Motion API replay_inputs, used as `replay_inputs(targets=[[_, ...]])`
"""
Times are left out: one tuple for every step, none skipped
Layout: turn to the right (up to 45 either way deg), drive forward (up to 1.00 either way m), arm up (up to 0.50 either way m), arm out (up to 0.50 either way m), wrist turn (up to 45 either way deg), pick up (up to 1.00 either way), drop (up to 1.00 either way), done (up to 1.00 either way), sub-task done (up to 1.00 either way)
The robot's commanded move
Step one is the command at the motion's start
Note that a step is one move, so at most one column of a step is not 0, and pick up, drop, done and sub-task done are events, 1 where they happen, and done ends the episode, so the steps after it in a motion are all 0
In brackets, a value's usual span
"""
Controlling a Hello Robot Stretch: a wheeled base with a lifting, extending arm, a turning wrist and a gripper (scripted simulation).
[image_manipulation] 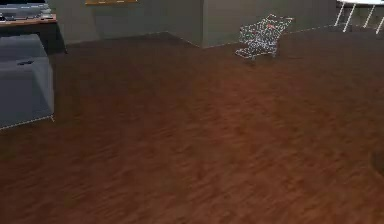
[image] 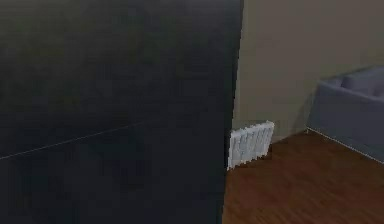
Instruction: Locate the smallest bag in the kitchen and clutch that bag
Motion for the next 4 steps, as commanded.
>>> replay_inputs(targets=[[45.0, 0.0, 0.0, 0.0, 0.0, 0.0, 0.0, 0.0, 0.0], [45.0, 0.0, 0.0, 0.0, 0.0, 0.0, 0.0, 0.0, 0.0], [45.0, 0.0, 0.0, 0.0, 0.0, 0.0, 0.0, 0.0, 0.0], [12.0, 0.0, 0.0, 0.0, 0.0, 0.0, 0.0, 0.0, 0.0]])
